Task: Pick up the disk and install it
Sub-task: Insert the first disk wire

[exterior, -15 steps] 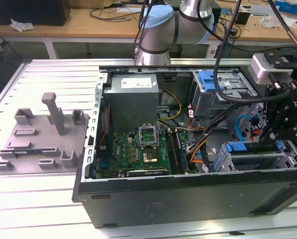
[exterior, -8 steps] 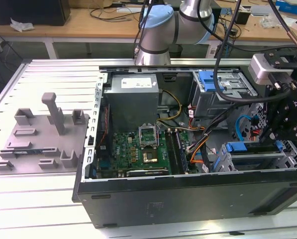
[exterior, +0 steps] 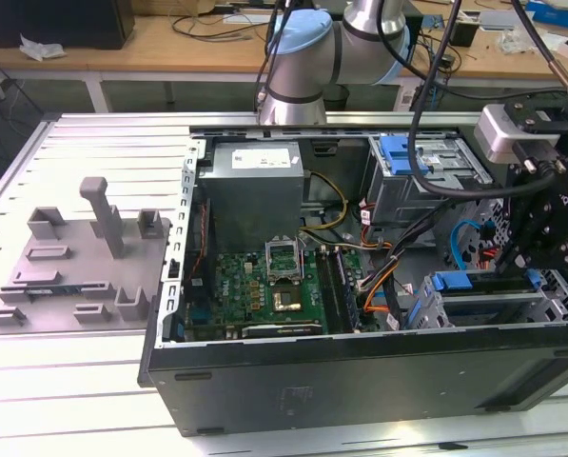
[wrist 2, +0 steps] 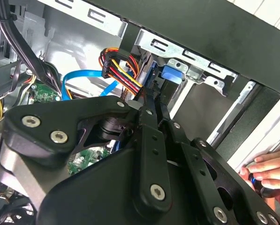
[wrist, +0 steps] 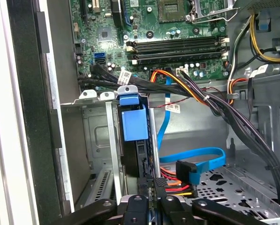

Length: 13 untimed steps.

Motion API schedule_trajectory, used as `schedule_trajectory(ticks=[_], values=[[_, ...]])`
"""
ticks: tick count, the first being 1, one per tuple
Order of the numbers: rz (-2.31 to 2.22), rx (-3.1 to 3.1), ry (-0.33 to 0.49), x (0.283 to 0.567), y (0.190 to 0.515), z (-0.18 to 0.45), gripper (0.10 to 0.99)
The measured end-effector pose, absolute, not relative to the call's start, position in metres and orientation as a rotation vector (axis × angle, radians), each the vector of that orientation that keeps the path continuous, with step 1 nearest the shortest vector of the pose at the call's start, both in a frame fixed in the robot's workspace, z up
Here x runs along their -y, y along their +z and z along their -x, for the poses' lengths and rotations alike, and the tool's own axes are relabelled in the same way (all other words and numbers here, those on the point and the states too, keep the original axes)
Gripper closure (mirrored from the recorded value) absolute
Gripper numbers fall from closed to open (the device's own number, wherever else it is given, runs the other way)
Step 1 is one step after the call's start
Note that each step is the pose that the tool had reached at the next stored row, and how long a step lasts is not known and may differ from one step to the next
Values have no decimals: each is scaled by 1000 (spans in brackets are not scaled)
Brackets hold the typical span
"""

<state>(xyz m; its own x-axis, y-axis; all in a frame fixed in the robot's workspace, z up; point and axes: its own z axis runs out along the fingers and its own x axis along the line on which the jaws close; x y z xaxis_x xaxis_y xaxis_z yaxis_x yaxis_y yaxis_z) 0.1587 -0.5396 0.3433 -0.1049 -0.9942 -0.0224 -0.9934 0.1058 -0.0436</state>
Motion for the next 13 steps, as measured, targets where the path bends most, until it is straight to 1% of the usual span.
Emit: schedule_trajectory(ticks=[13], values=[[2070,-2301,-27,540,343,-159,918]])
